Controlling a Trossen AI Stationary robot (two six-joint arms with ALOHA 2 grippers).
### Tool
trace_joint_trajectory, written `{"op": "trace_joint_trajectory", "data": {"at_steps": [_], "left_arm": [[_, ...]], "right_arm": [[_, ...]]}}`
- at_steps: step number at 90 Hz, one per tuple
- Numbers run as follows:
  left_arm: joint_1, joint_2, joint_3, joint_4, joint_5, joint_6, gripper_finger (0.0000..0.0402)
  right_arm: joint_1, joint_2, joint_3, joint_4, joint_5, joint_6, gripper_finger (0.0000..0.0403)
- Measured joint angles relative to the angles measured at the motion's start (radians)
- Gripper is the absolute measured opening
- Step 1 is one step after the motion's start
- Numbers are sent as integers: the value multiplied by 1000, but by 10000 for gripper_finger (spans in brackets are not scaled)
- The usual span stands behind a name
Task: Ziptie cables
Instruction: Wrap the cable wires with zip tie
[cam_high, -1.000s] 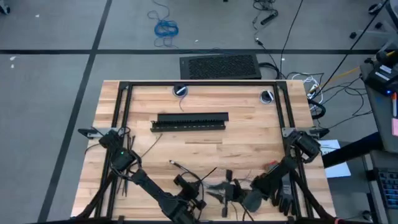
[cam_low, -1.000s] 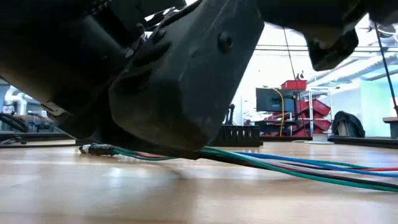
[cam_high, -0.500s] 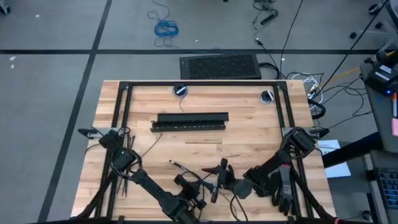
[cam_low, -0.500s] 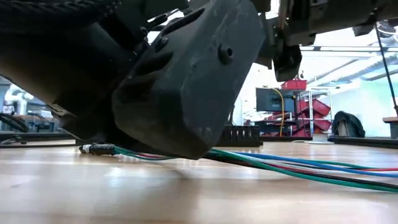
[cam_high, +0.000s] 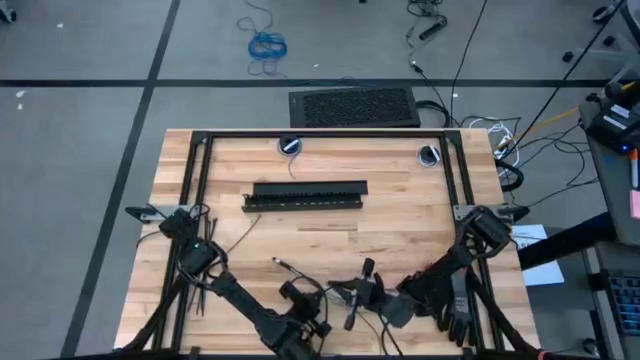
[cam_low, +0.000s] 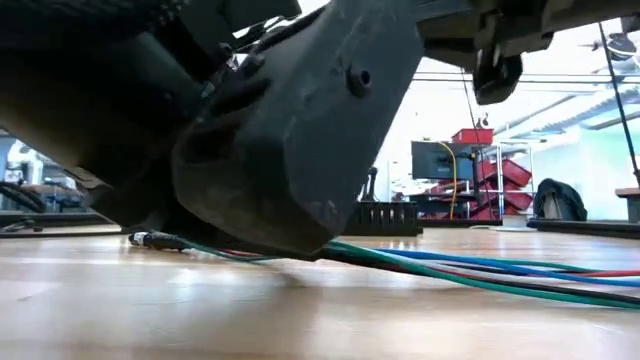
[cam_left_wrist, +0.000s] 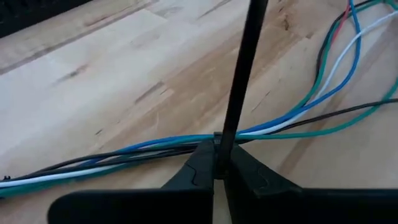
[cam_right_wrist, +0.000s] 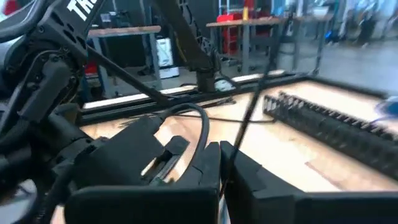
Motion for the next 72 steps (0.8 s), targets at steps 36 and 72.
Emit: {"op": "trace_joint_trajectory", "data": {"at_steps": [36, 72], "left_arm": [[-1, 0, 0, 0, 0, -6, 18], [0, 0, -1, 0, 0, -5, 18]], "right_arm": [[-4, -94, 0, 1, -29, -180, 0], [30, -97, 0, -161, -151, -11, 124]]}}
